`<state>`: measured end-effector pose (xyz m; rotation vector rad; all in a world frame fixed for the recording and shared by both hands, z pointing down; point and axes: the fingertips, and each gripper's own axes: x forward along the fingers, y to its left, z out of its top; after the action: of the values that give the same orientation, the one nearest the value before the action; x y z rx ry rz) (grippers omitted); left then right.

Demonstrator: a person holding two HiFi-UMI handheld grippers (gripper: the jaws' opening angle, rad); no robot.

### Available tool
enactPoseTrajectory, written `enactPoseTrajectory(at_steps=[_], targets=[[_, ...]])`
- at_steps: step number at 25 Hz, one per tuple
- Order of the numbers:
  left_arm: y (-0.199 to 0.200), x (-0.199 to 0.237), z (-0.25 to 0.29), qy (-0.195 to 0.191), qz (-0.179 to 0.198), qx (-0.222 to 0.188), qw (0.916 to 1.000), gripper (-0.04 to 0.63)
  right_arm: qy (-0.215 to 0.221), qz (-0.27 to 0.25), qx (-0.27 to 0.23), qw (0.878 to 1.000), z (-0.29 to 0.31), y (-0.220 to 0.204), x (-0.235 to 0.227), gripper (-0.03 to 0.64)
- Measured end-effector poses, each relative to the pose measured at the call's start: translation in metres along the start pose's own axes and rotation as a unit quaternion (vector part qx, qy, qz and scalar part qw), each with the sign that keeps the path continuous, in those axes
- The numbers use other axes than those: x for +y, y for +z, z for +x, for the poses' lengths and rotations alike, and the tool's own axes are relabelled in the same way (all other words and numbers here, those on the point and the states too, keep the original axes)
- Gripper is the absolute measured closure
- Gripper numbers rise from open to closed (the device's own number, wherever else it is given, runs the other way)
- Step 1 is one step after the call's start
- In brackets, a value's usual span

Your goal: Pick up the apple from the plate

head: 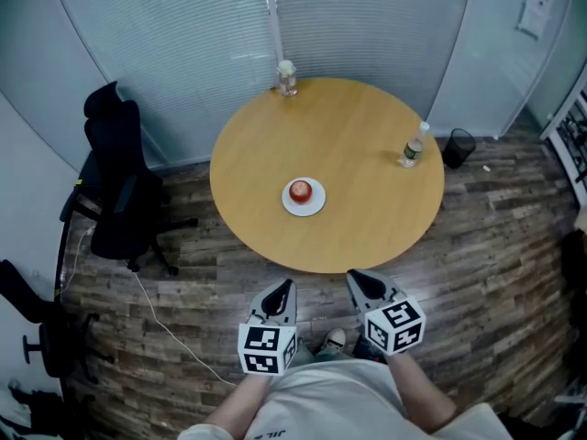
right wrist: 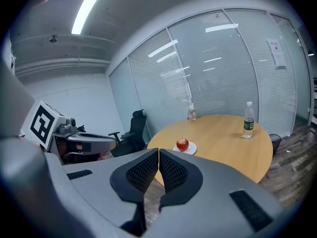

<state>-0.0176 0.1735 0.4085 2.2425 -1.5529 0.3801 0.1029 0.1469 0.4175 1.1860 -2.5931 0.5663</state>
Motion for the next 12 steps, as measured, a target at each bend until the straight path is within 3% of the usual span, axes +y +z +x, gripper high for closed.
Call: enactPoseTrajectory(at_steps=[12], targets=[[0.000,0.018,0.037,-0.007,-0.021,0.014,0.9997,0.593,0.003,0.014,0.024,1.000,0.031,-0.007,-0.021,0.584]])
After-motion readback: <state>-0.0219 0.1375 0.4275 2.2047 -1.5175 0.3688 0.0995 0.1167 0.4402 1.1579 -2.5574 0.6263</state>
